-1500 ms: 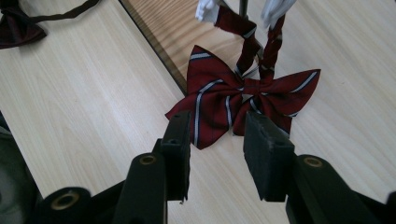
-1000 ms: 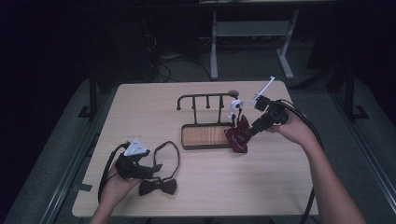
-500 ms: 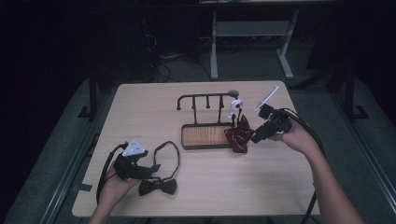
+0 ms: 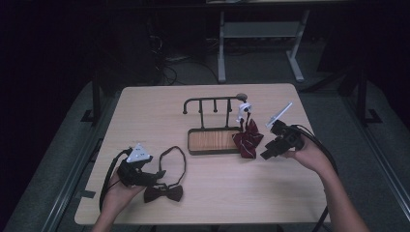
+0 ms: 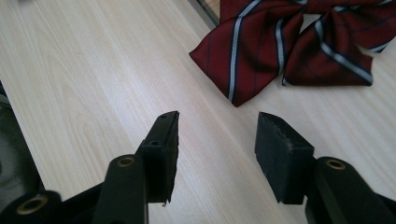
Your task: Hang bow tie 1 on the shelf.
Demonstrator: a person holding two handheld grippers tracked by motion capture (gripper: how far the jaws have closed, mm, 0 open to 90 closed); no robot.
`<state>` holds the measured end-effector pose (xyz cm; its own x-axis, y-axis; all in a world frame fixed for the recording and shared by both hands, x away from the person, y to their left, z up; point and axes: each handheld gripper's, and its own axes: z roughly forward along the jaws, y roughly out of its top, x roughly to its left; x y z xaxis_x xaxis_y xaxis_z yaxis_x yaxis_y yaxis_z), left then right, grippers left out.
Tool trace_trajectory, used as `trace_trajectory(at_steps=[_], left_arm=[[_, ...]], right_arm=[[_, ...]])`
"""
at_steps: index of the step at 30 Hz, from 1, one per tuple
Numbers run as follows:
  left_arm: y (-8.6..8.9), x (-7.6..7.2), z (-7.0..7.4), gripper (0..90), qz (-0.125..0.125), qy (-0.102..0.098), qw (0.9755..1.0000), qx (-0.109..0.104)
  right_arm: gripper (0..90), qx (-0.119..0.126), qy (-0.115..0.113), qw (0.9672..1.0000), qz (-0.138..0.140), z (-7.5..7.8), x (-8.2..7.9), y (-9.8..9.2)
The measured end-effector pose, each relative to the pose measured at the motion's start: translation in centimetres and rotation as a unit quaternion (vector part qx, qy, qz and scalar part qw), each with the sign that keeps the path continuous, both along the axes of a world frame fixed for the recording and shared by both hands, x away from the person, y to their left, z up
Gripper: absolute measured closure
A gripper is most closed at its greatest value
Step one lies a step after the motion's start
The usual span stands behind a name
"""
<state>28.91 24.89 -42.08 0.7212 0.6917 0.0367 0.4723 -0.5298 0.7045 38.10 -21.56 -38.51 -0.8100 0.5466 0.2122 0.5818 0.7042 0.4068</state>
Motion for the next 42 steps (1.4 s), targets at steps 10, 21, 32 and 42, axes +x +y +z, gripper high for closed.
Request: trace_trajectory(at_steps=[10, 21, 32, 42], left_arm=[[0.0, 0.0, -0.2, 26.1, 0.004, 0.004, 1.0000, -0.001], [-0.1, 0.1, -0.2, 26.1, -0.003, 0.004, 1.0000, 0.007], [-0.1, 0.1, -0.2, 26.1, -0.003, 0.007, 1.0000, 0.003], [-0.2, 0.1, -0.3, 26.1, -0.003, 0.009, 1.0000, 0.001]], right_arm=[[48.4, 0.006, -0.005, 1.0000, -0.006, -0.7, -0.5, -0.6], [47.6, 0.011, -0.005, 0.9999, -0.009, -1.5, -1.2, -1.0], [45.2, 0.018, -0.007, 0.9998, -0.010, -2.2, -2.2, -1.2], [44.9, 0.016, -0.014, 0.9998, -0.006, -2.4, -3.3, -1.0]])
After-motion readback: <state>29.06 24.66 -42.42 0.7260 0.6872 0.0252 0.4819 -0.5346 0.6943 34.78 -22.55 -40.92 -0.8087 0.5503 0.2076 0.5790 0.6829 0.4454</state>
